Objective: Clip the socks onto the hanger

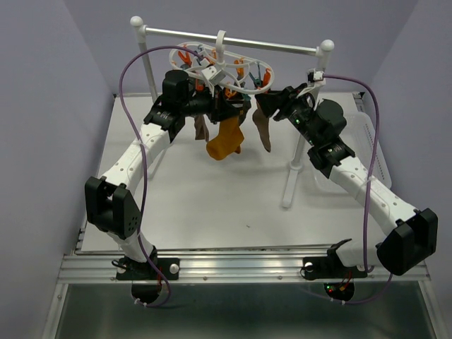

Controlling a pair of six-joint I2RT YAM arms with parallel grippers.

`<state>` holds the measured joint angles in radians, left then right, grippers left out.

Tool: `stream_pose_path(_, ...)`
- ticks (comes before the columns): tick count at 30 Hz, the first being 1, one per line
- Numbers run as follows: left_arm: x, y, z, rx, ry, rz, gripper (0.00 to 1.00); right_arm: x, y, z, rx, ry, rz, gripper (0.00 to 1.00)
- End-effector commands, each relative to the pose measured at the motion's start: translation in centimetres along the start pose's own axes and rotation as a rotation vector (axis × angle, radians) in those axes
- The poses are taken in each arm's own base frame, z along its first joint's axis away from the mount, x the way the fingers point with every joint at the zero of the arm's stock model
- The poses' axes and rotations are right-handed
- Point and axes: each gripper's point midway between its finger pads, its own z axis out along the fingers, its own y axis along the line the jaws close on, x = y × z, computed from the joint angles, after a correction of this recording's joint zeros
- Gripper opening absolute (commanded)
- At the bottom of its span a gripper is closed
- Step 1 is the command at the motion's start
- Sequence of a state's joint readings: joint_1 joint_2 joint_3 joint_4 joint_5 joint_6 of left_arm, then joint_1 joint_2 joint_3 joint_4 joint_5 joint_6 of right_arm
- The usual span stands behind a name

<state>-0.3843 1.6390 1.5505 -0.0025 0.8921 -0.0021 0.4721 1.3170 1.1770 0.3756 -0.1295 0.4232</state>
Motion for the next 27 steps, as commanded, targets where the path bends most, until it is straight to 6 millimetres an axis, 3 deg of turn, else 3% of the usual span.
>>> stream_pose_path(1, -3.4, -0.8, -0.6, 0.008, -0.083, 0.071, 0.00, -2.6, 0.3, -0.6, 0.017, -0.106, -0.006, 0.53)
stream_pose_path(10, -3.3, -0.8, -0.5, 0.011, -0.082, 0.073, 0.00, -1.7, 1.6, 0.3, -0.065, -0.054, -0.037, 0.53)
stream_pose_path(27, -3.4, -0.5, -0.5, 0.000, -0.084, 0.072, 0.00, -2.5, 1.2, 0.9, -0.049, -0.091, -0.042, 0.52)
